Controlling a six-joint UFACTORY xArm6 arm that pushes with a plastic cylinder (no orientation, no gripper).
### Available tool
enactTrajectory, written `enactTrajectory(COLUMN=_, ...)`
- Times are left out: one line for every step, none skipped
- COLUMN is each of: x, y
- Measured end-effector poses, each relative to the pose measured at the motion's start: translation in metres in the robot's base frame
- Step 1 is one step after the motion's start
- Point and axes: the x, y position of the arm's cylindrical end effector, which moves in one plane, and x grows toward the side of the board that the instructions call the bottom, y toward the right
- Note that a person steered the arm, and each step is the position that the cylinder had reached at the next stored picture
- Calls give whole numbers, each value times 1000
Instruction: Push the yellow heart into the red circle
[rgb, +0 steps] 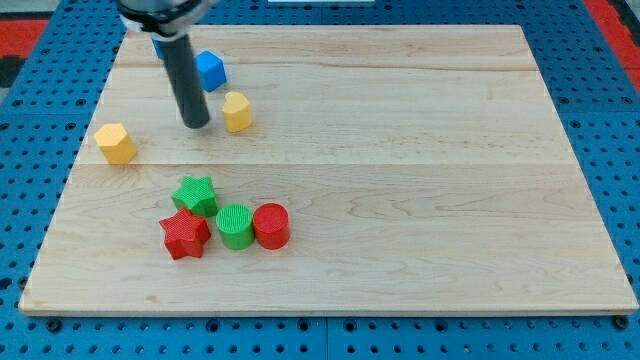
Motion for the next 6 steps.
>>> enactTrajectory(x=-29, y=-1)
enactTrajectory(x=-36, y=48)
enactTrajectory(x=5, y=82)
enactTrajectory(x=61, y=97)
enactTrajectory(x=98, y=134)
enactTrajectory(x=133, y=169)
